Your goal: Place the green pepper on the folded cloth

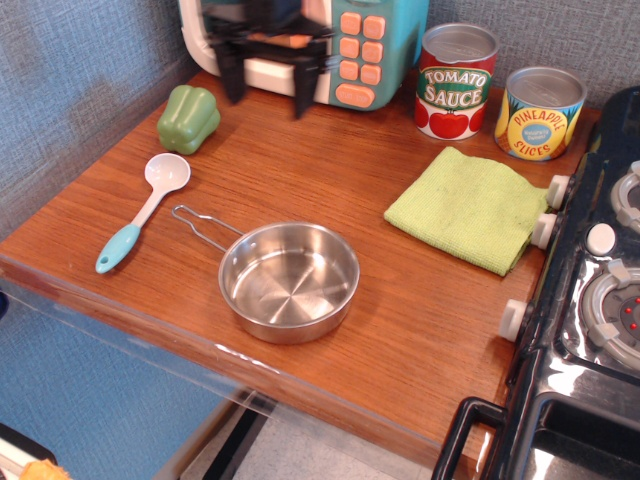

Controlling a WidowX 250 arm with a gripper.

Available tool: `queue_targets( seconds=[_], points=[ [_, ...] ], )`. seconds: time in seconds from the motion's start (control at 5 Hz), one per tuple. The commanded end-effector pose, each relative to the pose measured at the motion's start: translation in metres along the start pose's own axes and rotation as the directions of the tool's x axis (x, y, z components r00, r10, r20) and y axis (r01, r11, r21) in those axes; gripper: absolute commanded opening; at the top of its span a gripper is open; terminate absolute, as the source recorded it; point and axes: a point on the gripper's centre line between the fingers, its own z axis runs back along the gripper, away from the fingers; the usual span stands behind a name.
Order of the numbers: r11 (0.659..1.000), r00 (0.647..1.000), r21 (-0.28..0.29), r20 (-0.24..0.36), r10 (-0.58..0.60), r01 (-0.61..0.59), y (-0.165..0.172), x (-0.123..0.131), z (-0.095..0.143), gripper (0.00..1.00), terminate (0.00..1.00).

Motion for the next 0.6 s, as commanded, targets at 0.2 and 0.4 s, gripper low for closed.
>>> queue_targets(
  seconds=[0.2, 0.4],
  points=[
    [0.984, 0.976, 0.098, 0.175, 0.131, -0.150, 0.068, -0.011, -0.011, 1.00, 0.00],
    [0.976, 0.972, 0.113, 0.164, 0.169, -0.188, 0.073, 0.000, -0.024, 1.00, 0.00]
  ],
)
